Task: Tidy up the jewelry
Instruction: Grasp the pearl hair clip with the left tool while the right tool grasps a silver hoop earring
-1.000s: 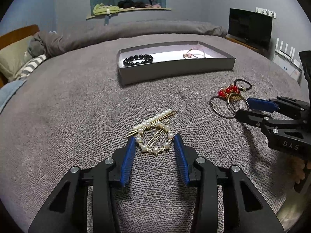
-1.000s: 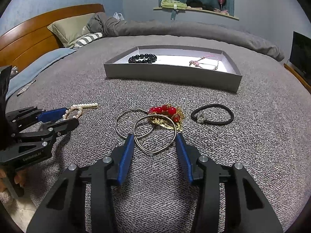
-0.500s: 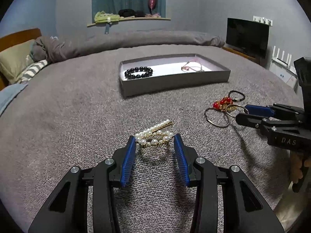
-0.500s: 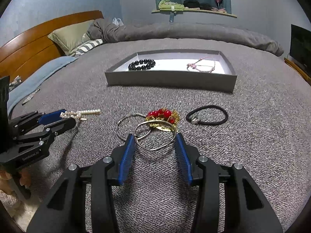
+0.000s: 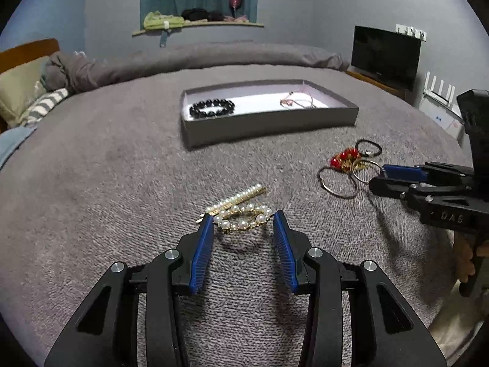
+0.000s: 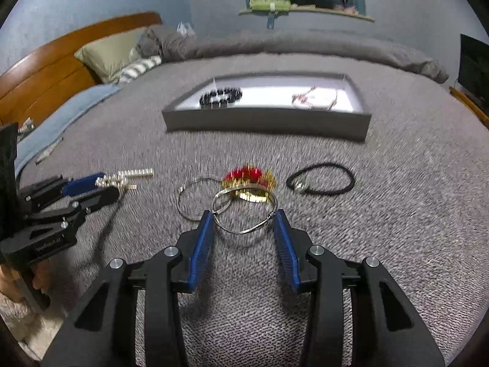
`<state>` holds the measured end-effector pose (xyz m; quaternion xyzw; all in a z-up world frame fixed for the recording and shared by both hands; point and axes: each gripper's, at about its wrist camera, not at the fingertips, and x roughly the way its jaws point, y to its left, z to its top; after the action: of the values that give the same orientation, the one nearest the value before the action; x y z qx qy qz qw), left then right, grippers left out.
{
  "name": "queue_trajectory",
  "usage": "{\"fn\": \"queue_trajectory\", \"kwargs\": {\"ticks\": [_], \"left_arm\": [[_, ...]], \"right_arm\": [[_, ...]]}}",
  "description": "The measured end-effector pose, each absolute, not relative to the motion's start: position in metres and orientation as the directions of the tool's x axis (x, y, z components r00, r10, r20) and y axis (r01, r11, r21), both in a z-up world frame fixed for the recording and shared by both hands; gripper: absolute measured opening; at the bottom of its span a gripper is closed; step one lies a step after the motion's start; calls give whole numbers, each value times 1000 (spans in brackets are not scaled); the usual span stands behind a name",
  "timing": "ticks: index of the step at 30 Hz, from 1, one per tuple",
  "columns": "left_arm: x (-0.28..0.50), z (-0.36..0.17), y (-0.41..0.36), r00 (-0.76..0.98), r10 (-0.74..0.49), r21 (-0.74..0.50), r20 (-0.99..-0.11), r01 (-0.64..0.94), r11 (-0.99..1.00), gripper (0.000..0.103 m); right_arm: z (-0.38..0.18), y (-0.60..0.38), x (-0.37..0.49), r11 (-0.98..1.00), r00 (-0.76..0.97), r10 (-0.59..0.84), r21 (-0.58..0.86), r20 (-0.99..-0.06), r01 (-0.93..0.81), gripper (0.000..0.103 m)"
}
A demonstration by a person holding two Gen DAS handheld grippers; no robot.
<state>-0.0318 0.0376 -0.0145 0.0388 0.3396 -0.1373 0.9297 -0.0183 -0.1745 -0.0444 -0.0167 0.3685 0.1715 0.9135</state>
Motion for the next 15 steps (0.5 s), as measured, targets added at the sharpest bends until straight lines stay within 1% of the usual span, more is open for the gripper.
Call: {"fn": "queue_trajectory", "kwargs": {"ticks": [2,7,8,15], "left_arm": [[-31,-16,36,725,-229,-15,-649,288,957,43],[-28,-23,30,709,-215,14,-672,303,953,43],[-27,-25,28,707,-207,25,-676,303,952,45],[-18,-29,27,696,-211,18,-687,306,952,52]], "right_arm": [[-47,-174,-16,942,663,295,93,-688,-322,42],[-48,-170,-17,942,668,289,78,-686,-328,52],[-48,-169,-16,942,669,285,71,-686,-329,53],[-53,-160,-10,941,675,249,10,-694,-337,52]]}}
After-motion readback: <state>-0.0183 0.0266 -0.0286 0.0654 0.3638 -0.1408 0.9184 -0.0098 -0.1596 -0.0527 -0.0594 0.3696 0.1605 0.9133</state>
